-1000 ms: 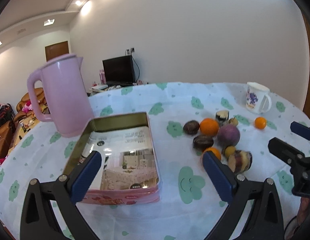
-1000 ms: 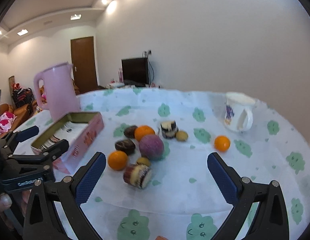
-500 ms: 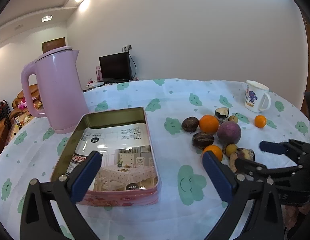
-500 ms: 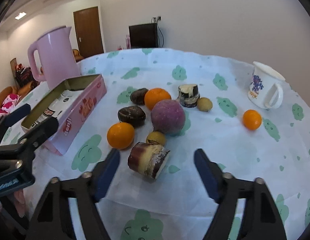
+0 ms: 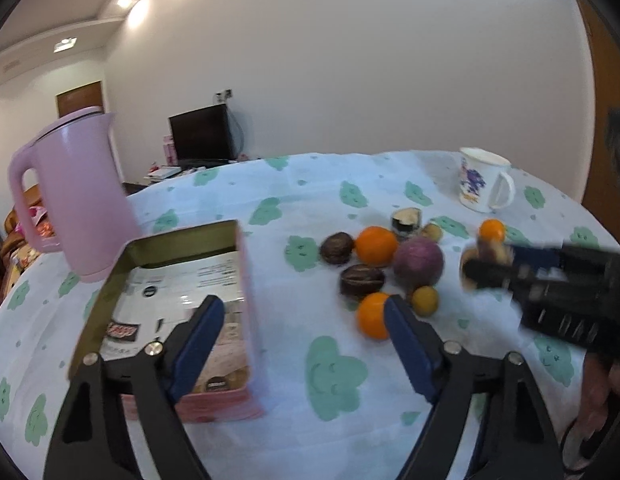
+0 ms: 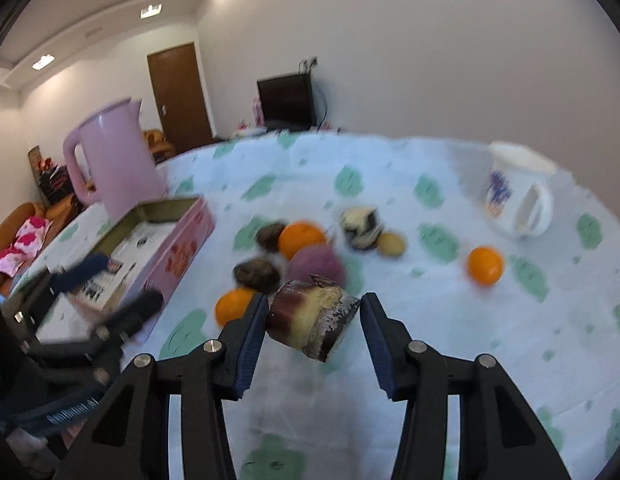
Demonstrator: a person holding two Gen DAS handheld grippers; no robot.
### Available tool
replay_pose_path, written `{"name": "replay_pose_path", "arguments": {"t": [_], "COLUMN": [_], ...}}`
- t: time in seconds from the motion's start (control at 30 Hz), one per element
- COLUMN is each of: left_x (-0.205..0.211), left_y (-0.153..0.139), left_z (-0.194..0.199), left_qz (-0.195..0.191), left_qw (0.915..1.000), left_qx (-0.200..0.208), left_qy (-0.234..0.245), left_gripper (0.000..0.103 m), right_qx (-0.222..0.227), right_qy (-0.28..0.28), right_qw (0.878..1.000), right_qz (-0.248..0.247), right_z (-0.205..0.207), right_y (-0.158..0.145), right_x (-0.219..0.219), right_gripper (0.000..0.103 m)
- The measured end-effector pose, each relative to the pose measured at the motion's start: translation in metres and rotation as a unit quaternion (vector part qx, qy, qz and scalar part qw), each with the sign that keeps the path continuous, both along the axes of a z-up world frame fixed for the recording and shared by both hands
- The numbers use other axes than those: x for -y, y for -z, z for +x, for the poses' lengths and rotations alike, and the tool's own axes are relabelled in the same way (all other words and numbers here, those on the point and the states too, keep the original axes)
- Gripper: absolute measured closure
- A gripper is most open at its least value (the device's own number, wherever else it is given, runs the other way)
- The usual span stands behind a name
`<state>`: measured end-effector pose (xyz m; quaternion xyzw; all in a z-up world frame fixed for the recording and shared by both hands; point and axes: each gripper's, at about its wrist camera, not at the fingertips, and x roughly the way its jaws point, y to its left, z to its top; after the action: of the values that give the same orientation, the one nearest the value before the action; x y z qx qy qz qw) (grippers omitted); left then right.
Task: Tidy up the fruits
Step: 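Grasp the cut purple yam piece with the right gripper while the left grasps an orange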
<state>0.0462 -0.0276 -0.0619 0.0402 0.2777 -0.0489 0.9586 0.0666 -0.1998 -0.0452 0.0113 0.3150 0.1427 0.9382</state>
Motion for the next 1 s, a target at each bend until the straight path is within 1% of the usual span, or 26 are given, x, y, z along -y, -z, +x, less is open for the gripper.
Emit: {"name": "replay_pose_path", "arguments": {"t": [0.1,0.17,0.23,0.3,0.4,0.5,0.57,0.63,0.73,0.8,0.9,1.0], "left_x": [0.009,0.016,0.022,0.028,0.033,0.037,0.038,0.038,0.037,0.033,0.029,0.029], "left_y": [0.005,0.010,0.014,0.018,0.022,0.027,0.031,0.033,0.038,0.042,0.043,0.043], "left_z": [0.010,0.017,0.025,0.033,0.041,0.048,0.053,0.055,0.060,0.065,0.068,0.068], "left_qz": [-0.012,-0.016,-0.025,-0.024,-0.029,-0.032,-0.032,-0.034,-0.045,-0.059,-0.075,-0.077], "left_qw": [0.9995,0.9988,0.9973,0.9961,0.9937,0.9912,0.9897,0.9882,0.9847,0.9816,0.9799,0.9798], "left_qx": [-0.022,-0.038,-0.056,-0.072,-0.091,-0.112,-0.124,-0.133,-0.153,-0.168,-0.172,-0.172], "left_qy": [0.016,0.027,0.039,0.046,0.059,0.065,0.065,0.067,0.070,0.069,0.069,0.069], "left_gripper": [0.023,0.029,0.030,0.030,0.033,0.042,0.049,0.053,0.054,0.059,0.064,0.065], "right_qx": [0.038,0.073,0.097,0.109,0.129,0.147,0.152,0.156,0.153,0.149,0.146,0.141], "right_qy": [0.014,0.030,0.042,0.048,0.056,0.063,0.070,0.075,0.080,0.081,0.087,0.095], "right_qw": [0.999,0.997,0.994,0.993,0.990,0.987,0.986,0.985,0.985,0.985,0.985,0.984], "right_qz": [0.015,0.015,0.013,0.018,0.005,-0.004,-0.003,0.000,0.016,0.019,0.031,0.050], "right_z": [0.000,0.000,0.003,0.008,0.014,0.016,0.017,0.016,0.014,0.014,0.013,0.010], "right_y": [-0.014,-0.024,-0.028,-0.030,-0.029,-0.027,-0.023,-0.019,-0.012,-0.010,-0.010,-0.010], "right_x": [0.017,0.028,0.035,0.045,0.053,0.059,0.063,0.065,0.066,0.065,0.064,0.064], "right_gripper": [0.053,0.053,0.053,0.053,0.053,0.053,0.053,0.053,0.053,0.053,0.053,0.053]}}
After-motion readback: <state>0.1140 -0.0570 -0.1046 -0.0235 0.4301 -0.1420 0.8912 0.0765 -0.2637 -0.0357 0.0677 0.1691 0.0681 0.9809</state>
